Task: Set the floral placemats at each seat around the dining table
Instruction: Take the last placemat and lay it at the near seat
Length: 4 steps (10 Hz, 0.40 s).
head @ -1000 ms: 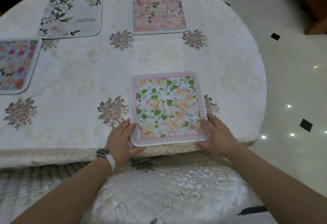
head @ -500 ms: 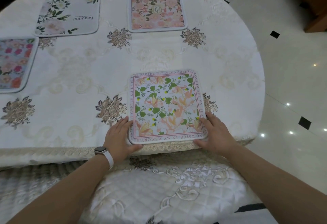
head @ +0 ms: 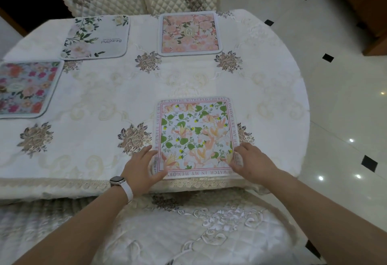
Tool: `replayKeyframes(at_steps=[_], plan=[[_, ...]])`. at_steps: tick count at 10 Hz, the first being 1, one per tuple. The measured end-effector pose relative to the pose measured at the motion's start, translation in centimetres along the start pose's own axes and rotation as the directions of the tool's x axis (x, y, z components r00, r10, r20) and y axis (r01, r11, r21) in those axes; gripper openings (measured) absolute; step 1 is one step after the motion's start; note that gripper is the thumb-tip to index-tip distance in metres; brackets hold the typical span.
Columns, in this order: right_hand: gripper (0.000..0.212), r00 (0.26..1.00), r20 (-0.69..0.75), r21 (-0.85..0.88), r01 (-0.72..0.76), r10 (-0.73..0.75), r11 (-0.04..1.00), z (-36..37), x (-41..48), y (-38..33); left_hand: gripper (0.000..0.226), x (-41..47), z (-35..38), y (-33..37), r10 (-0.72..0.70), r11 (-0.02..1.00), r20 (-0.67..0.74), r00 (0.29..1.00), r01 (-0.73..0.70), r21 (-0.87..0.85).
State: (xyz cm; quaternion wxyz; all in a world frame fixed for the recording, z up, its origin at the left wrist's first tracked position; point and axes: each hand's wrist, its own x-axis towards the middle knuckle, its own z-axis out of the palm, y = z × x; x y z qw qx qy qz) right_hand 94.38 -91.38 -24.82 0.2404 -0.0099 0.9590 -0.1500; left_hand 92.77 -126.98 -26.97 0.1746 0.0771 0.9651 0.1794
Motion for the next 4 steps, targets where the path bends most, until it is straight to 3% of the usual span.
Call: replayKeyframes(at_steps=[1, 2, 4], plan=[[0.053, 0.994, -0.108, 0.002, 0.034, -0.033, 0.999, -2.9, -0.1, -0.8, 0.074, -0.6, -2.6, 1.7, 0.078, 0.997, -0.159, 0.984, -0.073, 0.036], [0.052, 0.981, -0.166, -0.022, 0.094, -0.096, 0.995, -5.9, -0.4, -1.9, 0.061, -1.1, -5.3, 3.6, 0.129, 0.985, -0.23, 0.965, -0.098, 0.141], [0.05, 0.944, -0.258, -0.04, 0.204, -0.207, 0.978, -10.4, -1.2, -3.5, 0.058, -2.4, -9.3, 7.4, 0.131, 0.98, -0.378, 0.917, -0.062, 0.188]])
